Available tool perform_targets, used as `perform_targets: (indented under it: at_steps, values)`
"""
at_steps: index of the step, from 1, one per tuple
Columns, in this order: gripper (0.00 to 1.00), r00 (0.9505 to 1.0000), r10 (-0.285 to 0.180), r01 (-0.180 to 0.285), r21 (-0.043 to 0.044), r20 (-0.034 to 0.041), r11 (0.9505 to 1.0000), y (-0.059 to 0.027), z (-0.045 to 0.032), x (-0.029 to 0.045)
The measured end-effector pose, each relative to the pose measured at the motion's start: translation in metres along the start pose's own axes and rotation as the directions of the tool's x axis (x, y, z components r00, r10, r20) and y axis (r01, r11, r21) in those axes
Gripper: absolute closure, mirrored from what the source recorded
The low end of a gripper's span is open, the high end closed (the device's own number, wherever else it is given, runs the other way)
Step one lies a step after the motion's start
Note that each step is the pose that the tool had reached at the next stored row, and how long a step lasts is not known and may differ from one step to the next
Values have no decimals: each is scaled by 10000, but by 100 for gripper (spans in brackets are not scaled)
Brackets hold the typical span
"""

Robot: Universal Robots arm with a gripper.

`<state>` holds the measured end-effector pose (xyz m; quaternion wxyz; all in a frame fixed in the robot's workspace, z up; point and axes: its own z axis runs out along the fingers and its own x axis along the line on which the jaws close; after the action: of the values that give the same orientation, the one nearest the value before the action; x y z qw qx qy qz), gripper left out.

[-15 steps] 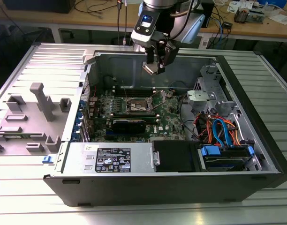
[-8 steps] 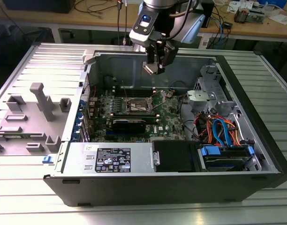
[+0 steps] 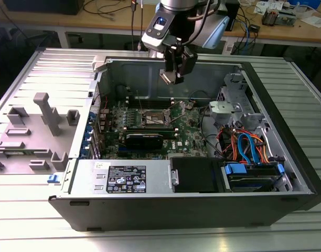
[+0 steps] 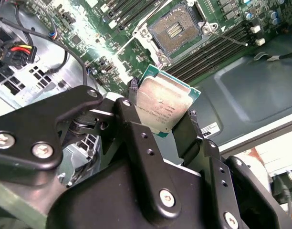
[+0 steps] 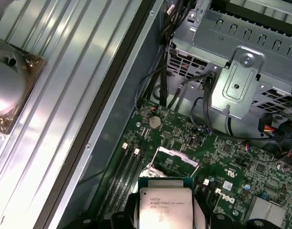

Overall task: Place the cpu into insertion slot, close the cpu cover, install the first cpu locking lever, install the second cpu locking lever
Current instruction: 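Place the cpu into insertion slot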

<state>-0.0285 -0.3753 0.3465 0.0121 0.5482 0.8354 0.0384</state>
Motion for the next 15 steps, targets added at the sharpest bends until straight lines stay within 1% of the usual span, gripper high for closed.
perform_targets:
  at_steps: [1, 3, 5, 15]
  values:
    - [46, 9999, 167, -167, 18, 3, 9999, -2, 19, 0]
    - [46, 9995, 330, -330, 53, 1, 9994, -2, 34, -1]
    - [46, 9977, 676, -676, 137, -8, 9976, -6, 67, -1]
    - [46, 9975, 709, -709, 142, -8, 9974, -15, 71, 2]
